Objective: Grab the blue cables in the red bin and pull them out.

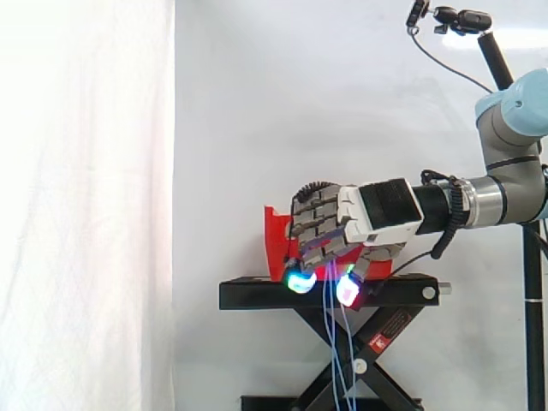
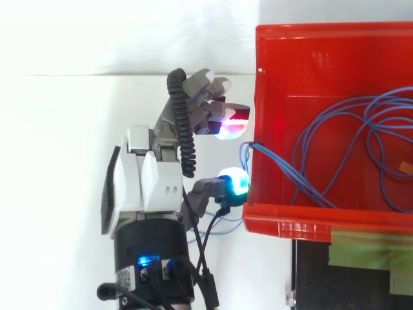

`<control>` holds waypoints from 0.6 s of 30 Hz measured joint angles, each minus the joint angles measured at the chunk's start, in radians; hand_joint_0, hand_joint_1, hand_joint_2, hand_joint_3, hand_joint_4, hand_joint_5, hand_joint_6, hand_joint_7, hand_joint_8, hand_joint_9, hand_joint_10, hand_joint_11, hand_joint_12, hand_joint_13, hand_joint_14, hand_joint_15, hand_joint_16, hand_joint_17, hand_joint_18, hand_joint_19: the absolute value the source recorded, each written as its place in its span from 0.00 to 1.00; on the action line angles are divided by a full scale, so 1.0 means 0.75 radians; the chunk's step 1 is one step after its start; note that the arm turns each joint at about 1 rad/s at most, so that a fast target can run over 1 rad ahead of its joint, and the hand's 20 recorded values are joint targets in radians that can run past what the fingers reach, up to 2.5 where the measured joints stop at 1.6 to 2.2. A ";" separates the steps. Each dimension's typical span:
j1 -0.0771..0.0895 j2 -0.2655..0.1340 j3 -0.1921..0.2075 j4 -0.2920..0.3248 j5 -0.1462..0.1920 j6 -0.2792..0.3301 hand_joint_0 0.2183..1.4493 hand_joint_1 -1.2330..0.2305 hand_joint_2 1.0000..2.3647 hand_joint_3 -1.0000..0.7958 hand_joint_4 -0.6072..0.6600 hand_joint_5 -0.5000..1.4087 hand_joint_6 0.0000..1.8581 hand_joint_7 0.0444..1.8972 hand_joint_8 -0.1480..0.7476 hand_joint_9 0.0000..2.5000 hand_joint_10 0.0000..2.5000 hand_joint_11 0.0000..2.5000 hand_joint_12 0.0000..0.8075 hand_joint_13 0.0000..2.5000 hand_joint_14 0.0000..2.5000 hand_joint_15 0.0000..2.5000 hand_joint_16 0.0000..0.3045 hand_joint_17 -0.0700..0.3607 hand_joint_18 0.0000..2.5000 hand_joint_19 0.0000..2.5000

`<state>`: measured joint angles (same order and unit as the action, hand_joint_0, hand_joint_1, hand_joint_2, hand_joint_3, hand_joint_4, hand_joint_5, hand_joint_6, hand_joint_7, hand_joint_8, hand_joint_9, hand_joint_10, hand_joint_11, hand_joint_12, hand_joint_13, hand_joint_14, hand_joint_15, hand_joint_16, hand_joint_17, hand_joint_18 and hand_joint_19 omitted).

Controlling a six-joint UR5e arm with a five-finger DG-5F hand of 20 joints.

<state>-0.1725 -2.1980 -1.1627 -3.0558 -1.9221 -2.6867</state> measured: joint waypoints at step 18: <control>-0.019 0.000 0.000 -0.040 -0.025 0.002 0.41 0.17 0.00 0.00 0.57 0.68 0.01 0.30 0.43 0.35 0.01 0.32 0.42 0.28 0.01 0.20 0.16 0.42 0.20 0.18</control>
<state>-0.1864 -2.1982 -1.1629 -3.0858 -1.9406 -2.6852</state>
